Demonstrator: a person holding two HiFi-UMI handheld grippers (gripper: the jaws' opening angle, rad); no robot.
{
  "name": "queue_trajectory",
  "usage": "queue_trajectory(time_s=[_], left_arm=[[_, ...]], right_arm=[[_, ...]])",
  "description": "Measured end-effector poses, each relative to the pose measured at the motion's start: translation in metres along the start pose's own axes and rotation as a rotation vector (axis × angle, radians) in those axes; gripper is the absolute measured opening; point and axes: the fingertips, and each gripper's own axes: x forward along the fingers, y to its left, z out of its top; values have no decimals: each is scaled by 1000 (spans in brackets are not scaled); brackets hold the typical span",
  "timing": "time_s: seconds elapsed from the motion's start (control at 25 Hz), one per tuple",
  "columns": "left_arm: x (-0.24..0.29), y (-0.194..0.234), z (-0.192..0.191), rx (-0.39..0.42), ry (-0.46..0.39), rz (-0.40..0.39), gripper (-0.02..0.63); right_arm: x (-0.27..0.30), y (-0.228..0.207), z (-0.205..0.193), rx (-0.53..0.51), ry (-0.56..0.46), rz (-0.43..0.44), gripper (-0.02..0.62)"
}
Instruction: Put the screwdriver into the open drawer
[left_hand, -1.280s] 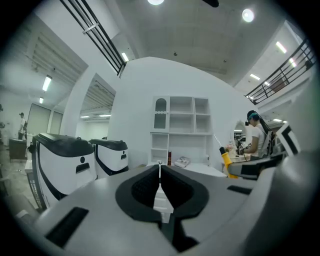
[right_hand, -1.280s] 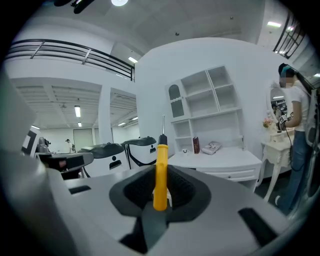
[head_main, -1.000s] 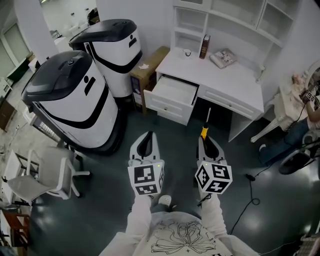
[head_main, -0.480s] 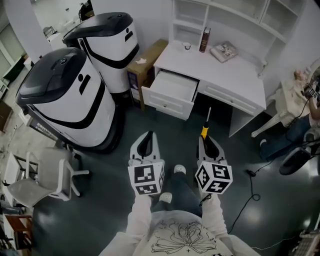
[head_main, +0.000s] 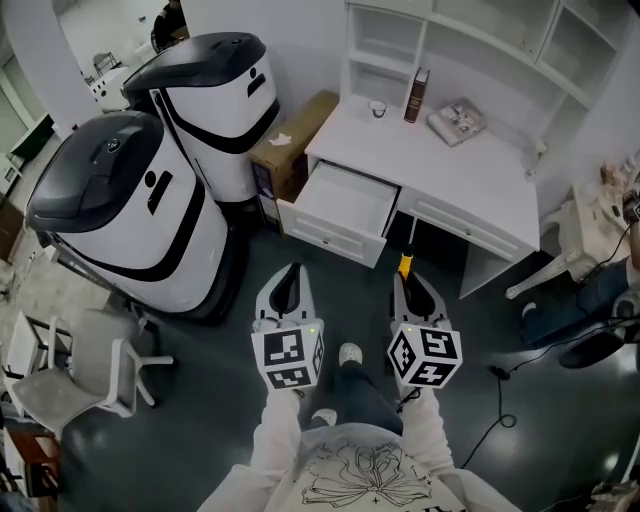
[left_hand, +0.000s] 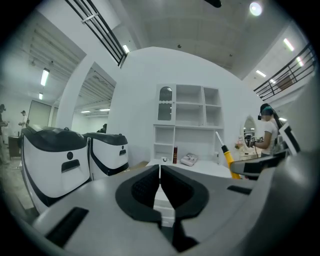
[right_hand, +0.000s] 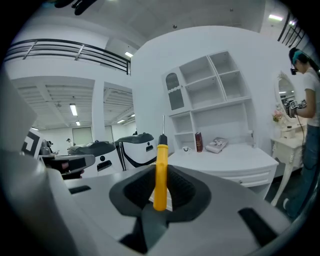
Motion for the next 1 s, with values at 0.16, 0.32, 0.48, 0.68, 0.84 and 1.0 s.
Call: queue_trajectory(time_s=[0.16,0.32,0.48,0.68,0.84,1.0], left_arm=[[50,-6,14,1,-6,19,9],[95,-11,29,-1,-12,44,9],[130,-12,39,-1,-29,73,9],[161,-9,38,-4,-11,98,9],[184,-5,35,-1,7,108,9],[207,8,29,-5,33,115,9]], right_arm=[[47,-24,26,-13,-9,28,66],[91,-45,48,-18,-8,64,66],[129,-59,63,-23,-11,98,66],[163,-69,68,-21,7,126,66],[188,-73,66,-10,28,139,66],[217,-73,59,0,57,145,66]])
